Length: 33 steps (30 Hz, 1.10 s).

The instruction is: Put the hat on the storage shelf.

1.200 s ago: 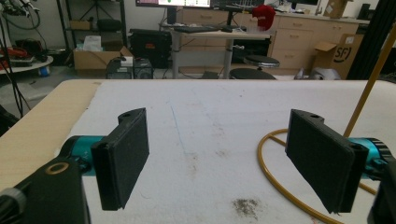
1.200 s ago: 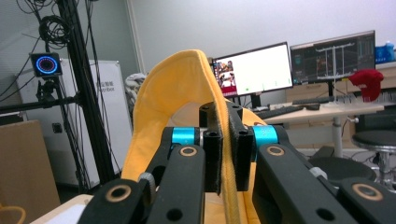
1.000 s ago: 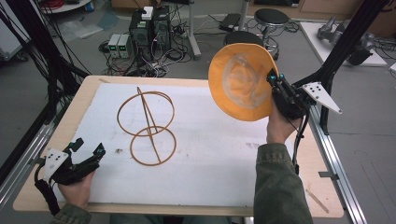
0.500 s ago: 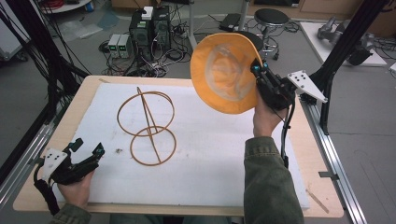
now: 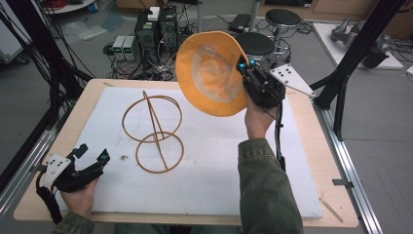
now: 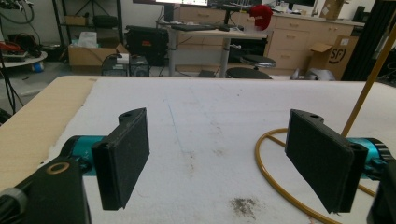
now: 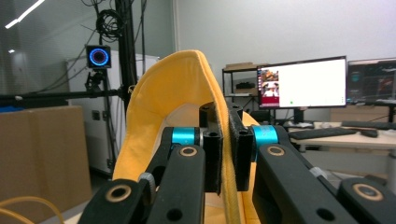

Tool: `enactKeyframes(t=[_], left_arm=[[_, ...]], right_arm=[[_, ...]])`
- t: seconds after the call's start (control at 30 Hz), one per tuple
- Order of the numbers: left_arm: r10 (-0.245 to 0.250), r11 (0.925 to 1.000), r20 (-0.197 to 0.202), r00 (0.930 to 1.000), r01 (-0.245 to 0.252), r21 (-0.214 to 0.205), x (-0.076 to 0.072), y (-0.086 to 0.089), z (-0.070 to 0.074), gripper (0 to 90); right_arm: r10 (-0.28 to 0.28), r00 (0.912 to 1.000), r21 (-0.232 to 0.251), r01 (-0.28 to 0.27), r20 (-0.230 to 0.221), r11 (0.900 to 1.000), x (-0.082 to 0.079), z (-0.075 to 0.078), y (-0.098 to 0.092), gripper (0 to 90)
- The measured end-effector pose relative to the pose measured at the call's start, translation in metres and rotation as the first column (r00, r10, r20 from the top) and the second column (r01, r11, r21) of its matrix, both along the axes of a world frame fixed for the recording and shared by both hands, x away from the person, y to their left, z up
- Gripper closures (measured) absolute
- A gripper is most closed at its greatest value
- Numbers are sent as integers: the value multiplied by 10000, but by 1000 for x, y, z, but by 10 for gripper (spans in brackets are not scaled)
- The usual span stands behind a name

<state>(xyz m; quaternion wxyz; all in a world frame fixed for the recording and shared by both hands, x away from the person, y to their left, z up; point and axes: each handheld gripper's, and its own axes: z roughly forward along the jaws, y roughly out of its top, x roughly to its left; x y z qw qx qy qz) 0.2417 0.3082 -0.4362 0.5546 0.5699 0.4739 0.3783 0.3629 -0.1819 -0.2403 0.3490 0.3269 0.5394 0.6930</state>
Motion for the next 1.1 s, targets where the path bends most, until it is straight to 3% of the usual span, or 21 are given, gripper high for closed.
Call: enactKeyframes(t=[0.2, 0.47, 0.67, 0.73, 0.87, 1.0, 1.1], left_arm=[[-47, 10000, 37, 10000, 48, -20, 0, 1, 1, 222], [-101, 9999, 74, 9999, 101, -20, 0, 0, 1, 221], [-130, 9999, 54, 9999, 131, -19, 0, 0, 1, 222], [-142, 9999, 29, 9999, 142, -32, 1, 0, 1, 222], [-157, 9999, -5, 9999, 157, -65, 1, 0, 0, 222], [-143, 9998, 22, 9999, 143, -114, 1, 0, 0, 222], [-143, 9998, 31, 9999, 143, -133, 2, 0, 0, 222]], right_arm=[[333, 9994, -40, -333, -29, 9994, 5, 1, 23, 866], [764, 9968, -729, -746, 219, 9945, -1, 3, 53, 865], [1517, 9874, -698, -1485, 441, 9864, -13, 7, 67, 865], [1946, 9801, -695, -1917, 385, 9790, -17, 8, 73, 865], [2892, 9568, -660, -2868, 294, 9557, -27, 7, 87, 865], [3704, 9283, -1012, -3656, 329, 9253, -39, 5, 106, 864], [4056, 9137, -1207, -4001, 237, 9085, -44, 2, 117, 864]])
